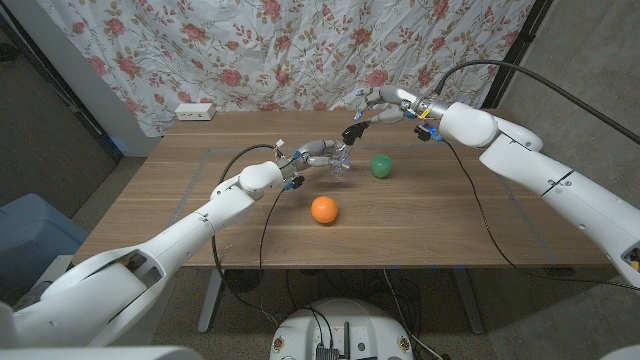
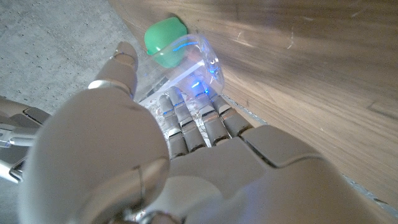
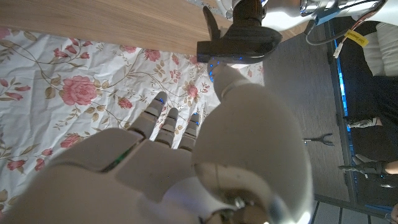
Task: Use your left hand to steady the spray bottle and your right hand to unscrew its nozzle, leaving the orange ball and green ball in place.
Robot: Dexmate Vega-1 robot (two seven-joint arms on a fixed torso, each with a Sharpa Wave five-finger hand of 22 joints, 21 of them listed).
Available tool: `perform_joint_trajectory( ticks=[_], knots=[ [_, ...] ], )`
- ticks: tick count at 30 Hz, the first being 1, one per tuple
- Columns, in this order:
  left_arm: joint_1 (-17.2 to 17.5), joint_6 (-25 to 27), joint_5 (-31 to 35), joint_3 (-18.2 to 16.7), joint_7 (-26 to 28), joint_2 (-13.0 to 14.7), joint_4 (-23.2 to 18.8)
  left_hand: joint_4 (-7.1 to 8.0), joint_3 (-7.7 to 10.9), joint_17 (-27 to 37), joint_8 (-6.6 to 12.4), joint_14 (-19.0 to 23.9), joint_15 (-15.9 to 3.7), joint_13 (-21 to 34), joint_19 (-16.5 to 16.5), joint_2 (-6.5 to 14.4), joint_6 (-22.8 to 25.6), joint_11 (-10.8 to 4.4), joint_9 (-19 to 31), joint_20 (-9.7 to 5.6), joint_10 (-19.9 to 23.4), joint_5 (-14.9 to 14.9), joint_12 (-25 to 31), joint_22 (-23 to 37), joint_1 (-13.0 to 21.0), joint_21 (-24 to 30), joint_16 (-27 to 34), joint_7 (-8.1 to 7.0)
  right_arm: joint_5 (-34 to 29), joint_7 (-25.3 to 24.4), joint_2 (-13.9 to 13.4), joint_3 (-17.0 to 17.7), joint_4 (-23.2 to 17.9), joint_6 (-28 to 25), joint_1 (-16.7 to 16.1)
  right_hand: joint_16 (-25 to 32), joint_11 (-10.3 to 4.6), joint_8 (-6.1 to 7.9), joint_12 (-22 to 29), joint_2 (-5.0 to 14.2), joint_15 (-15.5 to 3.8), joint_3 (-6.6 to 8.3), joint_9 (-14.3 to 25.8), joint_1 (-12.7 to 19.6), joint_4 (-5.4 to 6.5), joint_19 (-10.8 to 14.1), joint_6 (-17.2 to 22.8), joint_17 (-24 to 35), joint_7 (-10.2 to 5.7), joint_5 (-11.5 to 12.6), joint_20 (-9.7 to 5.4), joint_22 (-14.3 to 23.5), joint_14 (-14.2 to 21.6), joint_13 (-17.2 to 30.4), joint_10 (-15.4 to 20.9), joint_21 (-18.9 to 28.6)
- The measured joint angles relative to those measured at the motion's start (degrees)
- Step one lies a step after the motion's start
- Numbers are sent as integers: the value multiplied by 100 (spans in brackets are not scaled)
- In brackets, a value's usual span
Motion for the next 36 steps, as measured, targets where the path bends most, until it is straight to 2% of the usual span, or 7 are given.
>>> perform_joint_trajectory(
  ticks=[5,11,12,17,22,27,36],
  knots=[
    [25,34,6,-15,44,19,-43,0,0,0,22,0,0,0,0,0,0,0,2,0,0,0,-10,0,0,0,0,0,-2,15,-65,57,-82,-43,-10,0,41,-115,-21,-30,51,-69,-26,-106,24,-2,-155,0,-2,-21,2,0,-31,0,-42,0],
    [78,64,10,-42,93,57,-131,0,0,1,24,0,0,0,0,0,-1,-1,-9,0,0,0,-25,0,0,0,0,0,11,27,-147,137,-206,-137,-42,0,92,-254,-21,-84,116,-220,-53,-339,80,65,-282,-17,-5,-63,107,0,-13,0,-92,0],
    [80,71,10,-43,104,58,-134,0,0,0,24,0,0,0,0,0,-1,-1,-14,0,0,0,-21,0,0,0,0,0,12,27,-169,160,-240,-140,-55,-9,112,-285,-39,-127,174,-265,-53,-384,93,81,-326,-16,-6,-85,123,0,-28,0,-112,0],
    [124,83,18,-58,150,82,-190,0,0,1,24,0,0,-1,0,0,2,-1,-17,0,-1,0,2,0,0,0,0,2,44,27,-242,232,-383,-242,-113,-70,212,-464,-42,-182,357,-490,-53,-923,211,100,-465,-43,13,-161,330,0,-29,0,-212,0],
    [177,95,25,-80,192,108,-258,0,0,1,32,-1,0,26,0,0,14,1,-27,0,1,0,2,0,0,0,0,14,104,20,-310,297,-530,-413,-188,-92,352,-564,-42,-260,483,-751,-36,-1575,408,81,-485,-70,34,-289,472,0,12,-1,-220,0],
    [201,100,27,-89,224,121,-294,0,0,1,33,-1,0,26,0,0,23,23,-29,0,23,0,2,0,0,0,0,23,128,-10,-367,343,-675,-526,-267,-113,452,-572,-42,-318,576,-967,-9,-2188,588,126,-404,-70,61,-392,630,0,40,27,-155,0],
    [262,112,29,-113,267,158,-374,0,0,1,33,-1,0,26,0,0,23,22,-35,0,23,0,1,0,0,0,-40,23,141,-101,-446,378,-911,-849,-400,-134,561,-572,-42,-328,634,-1306,43,-3222,917,101,-216,-69,115,-509,779,0,82,26,-45,0]
  ],
)
